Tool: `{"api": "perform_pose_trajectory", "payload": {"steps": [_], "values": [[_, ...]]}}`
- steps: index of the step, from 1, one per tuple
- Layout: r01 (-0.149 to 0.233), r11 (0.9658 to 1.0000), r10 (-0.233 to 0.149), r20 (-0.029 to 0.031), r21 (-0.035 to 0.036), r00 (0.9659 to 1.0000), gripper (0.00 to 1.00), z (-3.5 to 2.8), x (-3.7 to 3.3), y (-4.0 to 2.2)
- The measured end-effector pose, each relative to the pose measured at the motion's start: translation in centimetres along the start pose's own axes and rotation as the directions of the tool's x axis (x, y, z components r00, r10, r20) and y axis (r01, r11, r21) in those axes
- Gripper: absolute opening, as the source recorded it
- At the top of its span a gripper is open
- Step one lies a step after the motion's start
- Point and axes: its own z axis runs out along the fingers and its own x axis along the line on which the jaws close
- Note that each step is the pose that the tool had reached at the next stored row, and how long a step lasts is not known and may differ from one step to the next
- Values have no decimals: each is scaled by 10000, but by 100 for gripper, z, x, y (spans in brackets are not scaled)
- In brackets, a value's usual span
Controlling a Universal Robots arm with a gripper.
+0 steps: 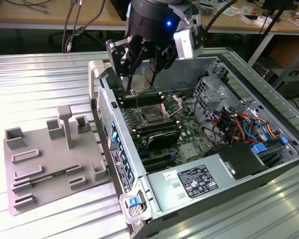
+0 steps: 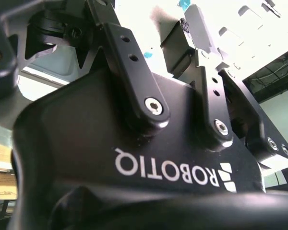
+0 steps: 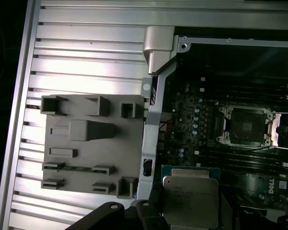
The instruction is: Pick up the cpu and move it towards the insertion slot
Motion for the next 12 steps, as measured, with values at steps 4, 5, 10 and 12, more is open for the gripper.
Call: {"api": "perform_pose_trajectory", "payload": {"steps": [4, 5, 10, 12], "values": [[0, 10000, 0, 0, 0, 10000, 55, 6, -19, -2], [0, 10000, 0, -1, 0, 10000, 55, 8, -23, -3], [1, 10000, -1, -1, 0, 10000, 55, 13, -48, -6], [0, 10000, 0, 0, 0, 10000, 55, 16, -64, -8]]}}
